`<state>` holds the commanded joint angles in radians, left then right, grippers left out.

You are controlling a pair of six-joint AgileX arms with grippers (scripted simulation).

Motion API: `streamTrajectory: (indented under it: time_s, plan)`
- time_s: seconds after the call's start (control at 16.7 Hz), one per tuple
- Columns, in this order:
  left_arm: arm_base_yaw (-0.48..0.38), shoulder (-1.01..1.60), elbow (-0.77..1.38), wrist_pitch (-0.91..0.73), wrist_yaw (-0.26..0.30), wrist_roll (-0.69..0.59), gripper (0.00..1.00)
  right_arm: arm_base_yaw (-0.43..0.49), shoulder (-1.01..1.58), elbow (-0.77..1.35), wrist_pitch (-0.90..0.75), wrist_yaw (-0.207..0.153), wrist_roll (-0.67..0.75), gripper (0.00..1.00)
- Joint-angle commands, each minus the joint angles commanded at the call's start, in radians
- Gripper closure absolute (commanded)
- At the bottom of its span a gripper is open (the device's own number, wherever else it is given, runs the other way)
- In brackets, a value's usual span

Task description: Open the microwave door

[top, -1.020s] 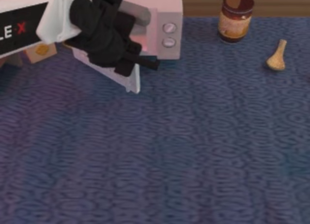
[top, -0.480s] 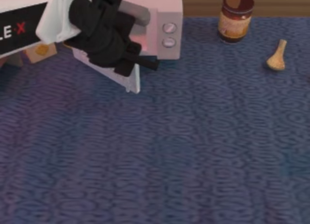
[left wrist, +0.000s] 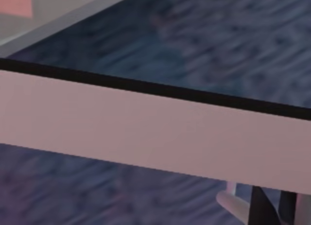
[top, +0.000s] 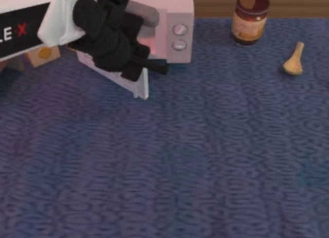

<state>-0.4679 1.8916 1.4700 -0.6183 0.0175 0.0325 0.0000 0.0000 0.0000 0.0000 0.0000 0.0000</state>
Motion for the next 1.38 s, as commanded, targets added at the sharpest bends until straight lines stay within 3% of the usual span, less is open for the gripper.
streamTrajectory:
  time_s: [0.3,0.72,1.38]
  plan:
    - [0.000,-0.005,-0.008,0.003,0.014,0.010,1.00,0.000,0.000,0.000,0.000,0.000,0.000,0.00]
    - [0.050,-0.063,-0.085,0.007,0.086,0.149,1.00,0.000,0.000,0.000,0.000,0.000,0.000,0.00]
    - [0.052,-0.067,-0.085,0.009,0.088,0.153,1.00,0.000,0.000,0.000,0.000,0.000,0.000,0.00]
